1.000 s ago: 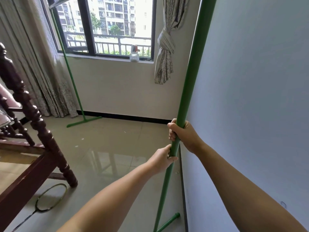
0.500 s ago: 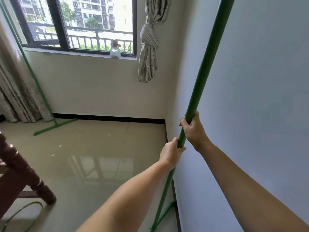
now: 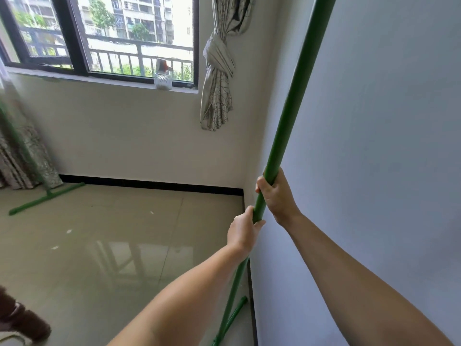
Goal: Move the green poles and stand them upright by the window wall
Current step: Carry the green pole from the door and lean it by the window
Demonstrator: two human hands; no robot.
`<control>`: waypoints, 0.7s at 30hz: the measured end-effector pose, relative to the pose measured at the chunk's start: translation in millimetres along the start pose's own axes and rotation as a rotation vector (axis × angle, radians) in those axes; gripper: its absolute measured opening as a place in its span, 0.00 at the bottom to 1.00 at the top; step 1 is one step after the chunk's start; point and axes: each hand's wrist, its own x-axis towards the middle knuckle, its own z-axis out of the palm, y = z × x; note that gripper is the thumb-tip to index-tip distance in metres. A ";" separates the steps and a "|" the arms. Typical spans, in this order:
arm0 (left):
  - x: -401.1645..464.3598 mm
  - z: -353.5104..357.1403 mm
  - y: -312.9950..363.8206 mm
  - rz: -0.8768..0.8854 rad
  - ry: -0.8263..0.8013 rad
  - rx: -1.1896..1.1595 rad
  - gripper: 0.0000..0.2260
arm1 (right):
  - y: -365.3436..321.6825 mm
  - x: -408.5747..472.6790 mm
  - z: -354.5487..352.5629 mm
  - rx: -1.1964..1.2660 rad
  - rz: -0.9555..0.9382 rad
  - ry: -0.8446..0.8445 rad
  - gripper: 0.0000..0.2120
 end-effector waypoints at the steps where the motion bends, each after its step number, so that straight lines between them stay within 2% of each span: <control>1: 12.3 -0.8 -1.0 -0.004 0.013 0.003 0.08 | 2.2 13.2 2.4 0.007 -0.008 -0.010 0.06; 12: 126.3 -15.4 -20.9 -0.028 0.092 -0.018 0.08 | 24.9 130.4 36.9 0.046 -0.072 -0.063 0.07; 18: 198.1 -18.0 -32.8 -0.038 0.065 -0.053 0.08 | 41.9 196.6 50.1 0.068 -0.066 -0.061 0.06; 21: 237.6 -22.2 -35.2 -0.045 -0.008 -0.110 0.09 | 49.2 233.7 51.7 0.058 -0.047 -0.056 0.06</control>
